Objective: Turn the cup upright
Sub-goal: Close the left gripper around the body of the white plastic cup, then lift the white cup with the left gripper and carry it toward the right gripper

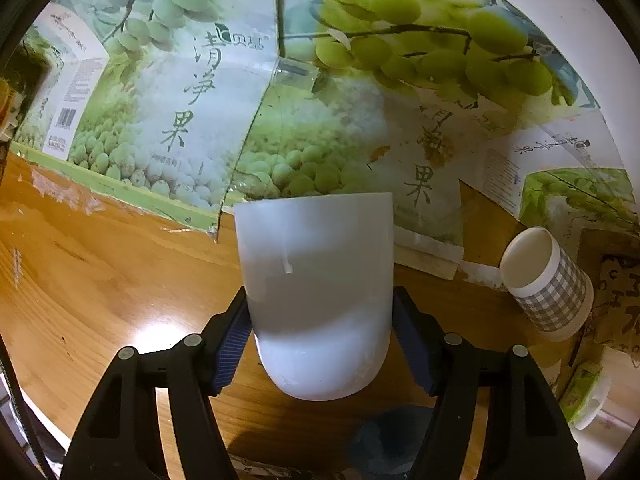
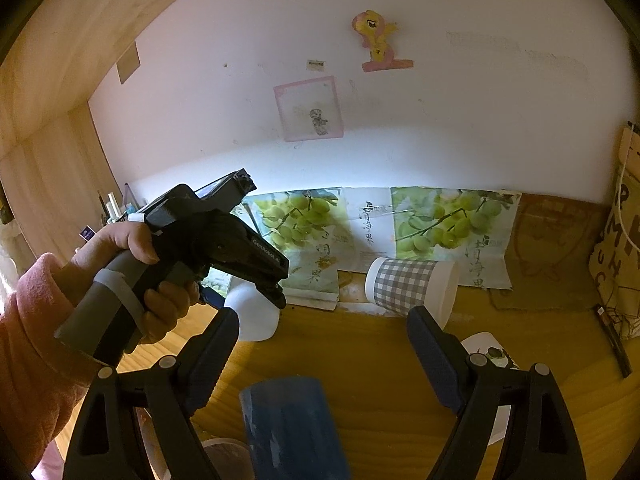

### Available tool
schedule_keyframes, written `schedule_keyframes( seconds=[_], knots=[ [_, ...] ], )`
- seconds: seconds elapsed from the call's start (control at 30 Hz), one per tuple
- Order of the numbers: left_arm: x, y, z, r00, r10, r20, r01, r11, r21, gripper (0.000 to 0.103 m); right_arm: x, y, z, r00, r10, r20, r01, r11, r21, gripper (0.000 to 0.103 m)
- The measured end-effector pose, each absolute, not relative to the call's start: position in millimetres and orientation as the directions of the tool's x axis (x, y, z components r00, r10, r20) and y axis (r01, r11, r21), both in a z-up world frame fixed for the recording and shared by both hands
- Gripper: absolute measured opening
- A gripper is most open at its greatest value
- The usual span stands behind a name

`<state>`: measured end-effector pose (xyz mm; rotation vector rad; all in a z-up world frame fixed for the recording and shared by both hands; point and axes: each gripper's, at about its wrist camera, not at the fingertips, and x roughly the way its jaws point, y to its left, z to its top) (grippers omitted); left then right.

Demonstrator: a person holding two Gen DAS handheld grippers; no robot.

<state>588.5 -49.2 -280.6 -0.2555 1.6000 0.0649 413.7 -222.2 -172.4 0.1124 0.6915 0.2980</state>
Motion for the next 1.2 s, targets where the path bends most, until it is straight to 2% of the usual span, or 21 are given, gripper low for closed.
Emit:
schedule_keyframes(
  seconds=[0.1,0.3,0.7,0.93,1.2],
  knots=[
    [592,-53,-277,-0.025,-0.095,-0.995,-0.183,0.979,-0.089,0.071,414,-223,-172,0.73,0.308,-0.611,-0.231,0.951,0.204,0.086],
    [594,-45,-269,-0.036,-0.135,-0.99,-0.184,0.975,-0.126,0.071,413,-225,-169,0.727,0.316,-0.61,-0.221,0.948,0.229,0.087],
    [578,-26,-213,0.041,-0.107,-0.993,-0.145,0.983,-0.112,0.071,407,-228,-150,0.721,0.34,-0.604,-0.199,0.936,0.289,0.086],
    [540,-27,-171,0.092,-0.095,-0.991,-0.117,0.988,-0.105,0.071,393,-225,-132,0.743,0.335,-0.579,-0.196,0.937,0.29,0.087],
    [512,-34,-154,0.14,-0.078,-0.987,-0.066,0.994,-0.088,0.071,369,-218,-106,0.767,0.352,-0.536,-0.215,0.929,0.302,0.087]
  ],
)
